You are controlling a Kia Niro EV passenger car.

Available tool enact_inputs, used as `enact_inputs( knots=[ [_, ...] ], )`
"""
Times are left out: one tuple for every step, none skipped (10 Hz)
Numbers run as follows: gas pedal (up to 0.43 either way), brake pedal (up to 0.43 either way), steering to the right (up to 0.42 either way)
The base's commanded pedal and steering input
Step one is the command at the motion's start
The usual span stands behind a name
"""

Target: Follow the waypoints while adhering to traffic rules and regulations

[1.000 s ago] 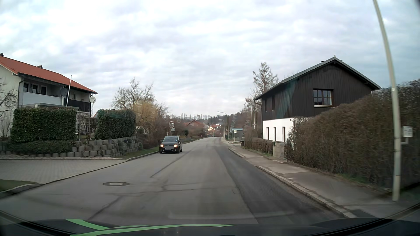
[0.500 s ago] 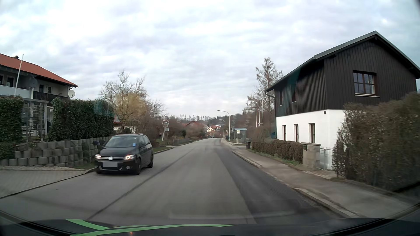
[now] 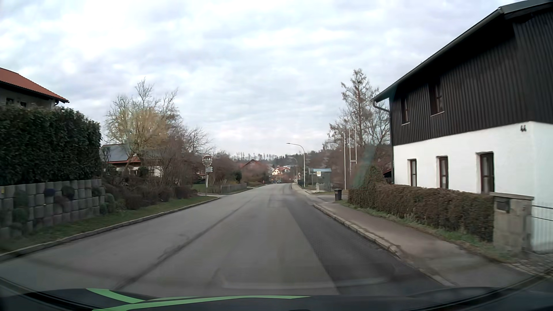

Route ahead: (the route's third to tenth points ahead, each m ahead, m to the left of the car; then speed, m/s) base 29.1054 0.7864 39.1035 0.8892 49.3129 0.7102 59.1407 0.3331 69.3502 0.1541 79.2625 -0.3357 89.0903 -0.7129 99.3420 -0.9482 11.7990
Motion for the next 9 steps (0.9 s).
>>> enact_inputs(
  knots=[
    [0.067, 0.000, 0.002],
    [0.079, 0.000, 0.001],
    [0.079, 0.000, 0.001],
    [0.079, 0.000, 0.001],
    [0.079, 0.000, 0.001],
    [0.079, 0.000, 0.001],
    [0.079, 0.000, 0.001],
    [0.079, 0.000, 0.001],
    [0.087, 0.000, 0.001]
  ],
)
